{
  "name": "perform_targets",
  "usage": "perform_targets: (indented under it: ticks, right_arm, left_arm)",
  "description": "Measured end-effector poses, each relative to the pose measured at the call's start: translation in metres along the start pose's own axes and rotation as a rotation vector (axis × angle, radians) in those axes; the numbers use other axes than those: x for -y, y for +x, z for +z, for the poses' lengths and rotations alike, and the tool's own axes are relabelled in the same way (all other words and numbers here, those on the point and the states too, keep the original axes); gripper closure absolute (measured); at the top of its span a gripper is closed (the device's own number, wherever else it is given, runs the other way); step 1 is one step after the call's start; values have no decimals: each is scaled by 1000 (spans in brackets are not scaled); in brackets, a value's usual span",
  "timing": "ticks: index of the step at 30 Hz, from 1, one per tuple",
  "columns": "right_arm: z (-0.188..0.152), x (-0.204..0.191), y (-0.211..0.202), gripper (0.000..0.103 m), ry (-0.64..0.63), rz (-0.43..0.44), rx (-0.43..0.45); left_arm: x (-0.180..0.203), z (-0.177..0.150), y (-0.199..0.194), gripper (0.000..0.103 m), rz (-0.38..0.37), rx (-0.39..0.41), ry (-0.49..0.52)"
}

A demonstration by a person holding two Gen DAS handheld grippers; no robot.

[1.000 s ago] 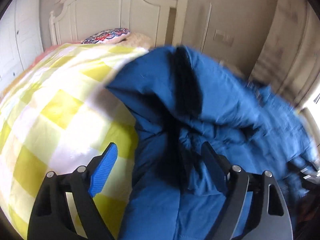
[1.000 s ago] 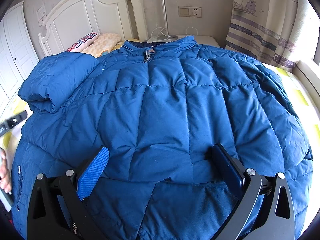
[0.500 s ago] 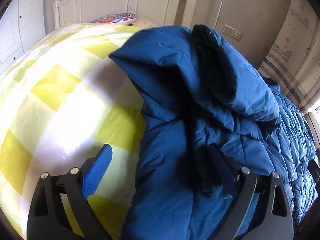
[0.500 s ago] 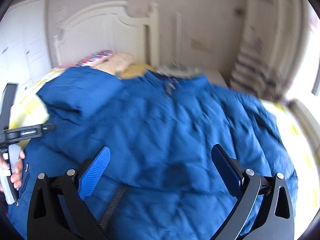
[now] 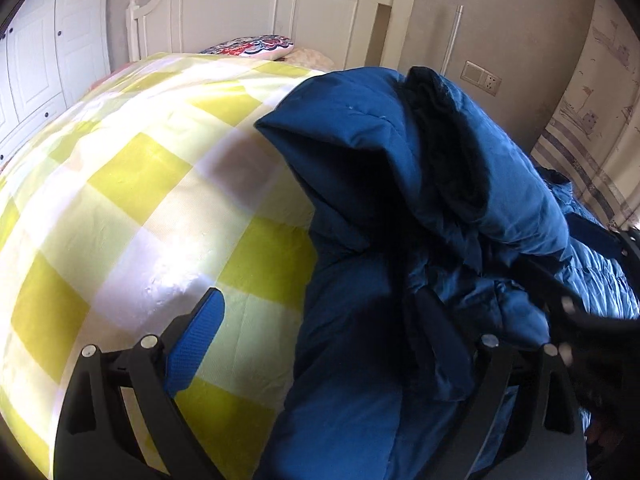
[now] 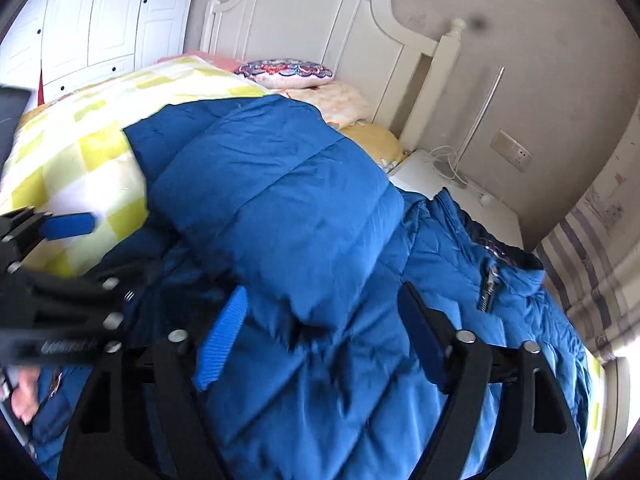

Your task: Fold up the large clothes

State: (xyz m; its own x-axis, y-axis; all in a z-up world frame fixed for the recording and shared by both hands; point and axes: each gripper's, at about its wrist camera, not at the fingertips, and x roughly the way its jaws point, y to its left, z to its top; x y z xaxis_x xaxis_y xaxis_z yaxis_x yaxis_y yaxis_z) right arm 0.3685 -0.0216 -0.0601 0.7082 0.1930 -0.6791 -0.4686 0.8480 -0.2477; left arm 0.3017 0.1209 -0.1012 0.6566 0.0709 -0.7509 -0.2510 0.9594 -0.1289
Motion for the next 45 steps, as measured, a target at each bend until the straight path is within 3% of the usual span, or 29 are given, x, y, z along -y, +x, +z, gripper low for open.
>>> perform_targets:
  ticks: [2, 4, 7, 10, 13, 14, 17, 19, 20, 29, 31, 32, 36, 40, 42, 44, 45]
  right_arm:
    - [4, 6, 7, 42, 45, 39, -5]
    - [4, 13, 5, 69, 105, 120, 13]
    - [-3, 36, -25, 79, 234, 200, 118]
    - [-31, 82, -87, 79, 450, 260, 282]
    - [-78, 133, -127, 79, 640, 217, 358]
    - [-93, 146, -130, 79, 694, 211, 350]
    - [-151, 181, -110, 78, 853, 190, 222]
    - [-173, 186, -96, 42, 907, 233, 164]
    - [-183, 187, -90, 39, 939, 223, 138]
    - [-207, 198, -94, 41, 1065, 238, 208]
    - [-212, 202, -94, 69, 1088, 220, 220]
    - [-212, 203, -95, 71, 1086, 199, 220]
    - [-182, 197, -103, 75, 932, 112, 229]
    - [-159, 206, -113, 75, 867, 106, 299]
    - [-161, 217, -99, 75, 873, 75, 244]
    - [-180, 229, -66, 74, 958, 117, 95]
    - [-192, 233, -58, 75, 1004, 144, 77]
  left_arm:
    - [0, -1, 1, 7, -3, -4, -2]
    - [1, -1, 1, 7, -2, -6, -1]
    - [2, 0, 2, 7, -8, -11, -7]
    - [1, 0, 3, 7, -11, -15, -10]
    - [3, 2, 2, 7, -5, -14, -4]
    - [3, 2, 2, 7, -4, -14, 0]
    - [5, 2, 1, 7, -1, -14, 6]
    - [6, 2, 0, 7, -1, -16, 4]
    - [5, 2, 0, 6, -3, -17, 0]
    - [4, 3, 3, 5, -10, -24, -10]
    - [4, 3, 3, 5, -10, -25, -10]
    - [4, 3, 3, 5, -11, -26, -10]
    - [4, 2, 3, 5, -11, -25, -11]
    - [4, 2, 3, 5, -15, -25, -12]
    - [3, 2, 4, 5, -17, -26, -13]
    - [3, 2, 4, 5, -17, -26, -13]
    - [3, 2, 4, 4, -17, -27, -13]
